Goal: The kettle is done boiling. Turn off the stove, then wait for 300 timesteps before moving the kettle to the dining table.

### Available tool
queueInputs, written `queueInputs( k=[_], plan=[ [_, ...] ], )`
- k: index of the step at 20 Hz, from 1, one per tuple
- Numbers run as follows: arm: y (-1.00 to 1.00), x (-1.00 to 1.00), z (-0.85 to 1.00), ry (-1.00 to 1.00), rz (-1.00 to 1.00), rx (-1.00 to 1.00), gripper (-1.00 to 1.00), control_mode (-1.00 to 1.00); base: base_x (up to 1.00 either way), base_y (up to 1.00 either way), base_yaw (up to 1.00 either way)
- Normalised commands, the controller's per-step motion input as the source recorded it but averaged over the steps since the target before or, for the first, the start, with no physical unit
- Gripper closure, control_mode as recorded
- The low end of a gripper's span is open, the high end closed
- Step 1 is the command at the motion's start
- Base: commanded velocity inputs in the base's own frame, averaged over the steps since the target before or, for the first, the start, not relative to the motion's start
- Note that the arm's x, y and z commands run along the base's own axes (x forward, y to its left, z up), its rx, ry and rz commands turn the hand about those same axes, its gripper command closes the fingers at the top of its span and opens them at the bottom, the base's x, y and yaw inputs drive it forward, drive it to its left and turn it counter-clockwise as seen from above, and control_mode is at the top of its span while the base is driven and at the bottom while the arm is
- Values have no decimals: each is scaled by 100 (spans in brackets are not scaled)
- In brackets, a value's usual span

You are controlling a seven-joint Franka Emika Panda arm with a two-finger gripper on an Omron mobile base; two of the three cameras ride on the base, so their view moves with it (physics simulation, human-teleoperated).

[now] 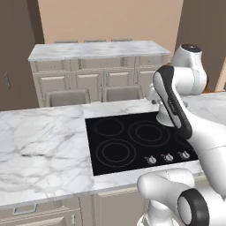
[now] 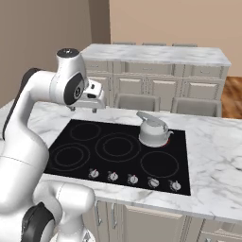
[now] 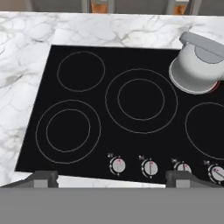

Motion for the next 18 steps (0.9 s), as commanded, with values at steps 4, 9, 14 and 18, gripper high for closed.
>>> queueInputs(
  k=[4, 9, 14, 18],
  plan=[
    [-45, -25, -1, 0, 0, 0, -100, -100, 0, 0, 0],
    [-47, -19, -10, 0, 0, 0, -100, -100, 0, 0, 0],
    [-46, -18, -17, 0, 0, 0, -100, -100, 0, 0, 0],
    [-49, -11, -26, 0, 0, 0, -100, -100, 0, 0, 0]
  ],
)
